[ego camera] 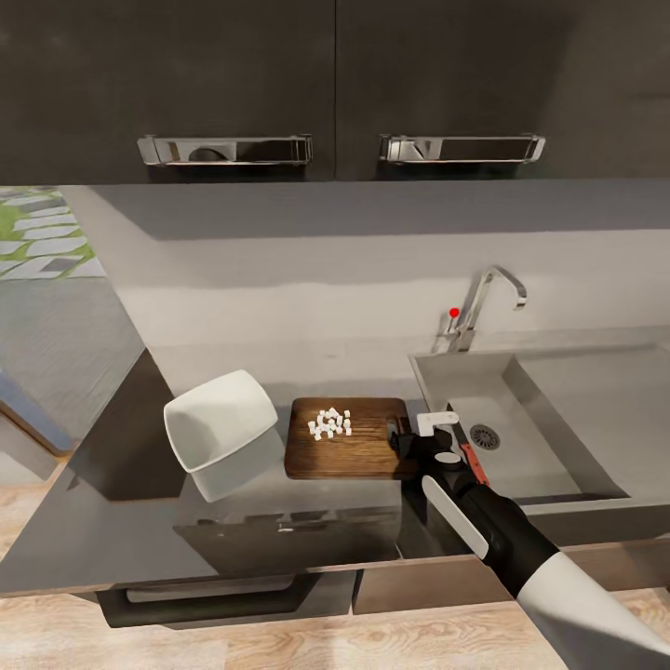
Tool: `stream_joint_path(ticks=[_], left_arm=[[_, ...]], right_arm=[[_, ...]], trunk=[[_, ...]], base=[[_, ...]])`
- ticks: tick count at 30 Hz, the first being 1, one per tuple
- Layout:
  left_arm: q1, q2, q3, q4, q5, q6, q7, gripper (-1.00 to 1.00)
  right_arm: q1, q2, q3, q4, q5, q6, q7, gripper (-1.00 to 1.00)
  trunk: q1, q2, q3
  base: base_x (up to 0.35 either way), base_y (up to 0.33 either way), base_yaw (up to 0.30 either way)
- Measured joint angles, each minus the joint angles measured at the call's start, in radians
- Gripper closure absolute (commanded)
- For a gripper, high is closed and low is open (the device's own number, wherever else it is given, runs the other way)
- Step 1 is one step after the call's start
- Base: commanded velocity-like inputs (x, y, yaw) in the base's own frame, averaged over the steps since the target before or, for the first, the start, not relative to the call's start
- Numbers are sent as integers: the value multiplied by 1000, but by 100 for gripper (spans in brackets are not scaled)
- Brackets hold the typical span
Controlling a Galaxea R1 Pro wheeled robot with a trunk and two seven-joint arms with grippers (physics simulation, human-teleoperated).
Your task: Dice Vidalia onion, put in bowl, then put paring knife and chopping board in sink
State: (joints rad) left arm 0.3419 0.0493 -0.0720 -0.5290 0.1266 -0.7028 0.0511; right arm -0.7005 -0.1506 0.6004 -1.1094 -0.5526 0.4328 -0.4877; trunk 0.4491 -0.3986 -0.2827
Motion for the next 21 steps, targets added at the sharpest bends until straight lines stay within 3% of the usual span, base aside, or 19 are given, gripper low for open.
stream_joint_path(ticks=[1, 2, 21], left_arm=[[0, 0, 0, 0, 0, 0, 0, -100], [0, 0, 0, 0, 0, 0, 0, -100], [0, 0, 0, 0, -1, 0, 0, -100]], right_arm=[[0, 0, 0, 0, 0, 1, 0, -100], [-1, 0, 0, 0, -1, 2, 0, 100], [0, -2, 0, 12, -4, -6, 1, 100]], trunk=[[0, 0, 0], [0, 0, 0], [0, 0, 7]], base=[[0, 0, 0], [0, 0, 0], [0, 0, -8]])
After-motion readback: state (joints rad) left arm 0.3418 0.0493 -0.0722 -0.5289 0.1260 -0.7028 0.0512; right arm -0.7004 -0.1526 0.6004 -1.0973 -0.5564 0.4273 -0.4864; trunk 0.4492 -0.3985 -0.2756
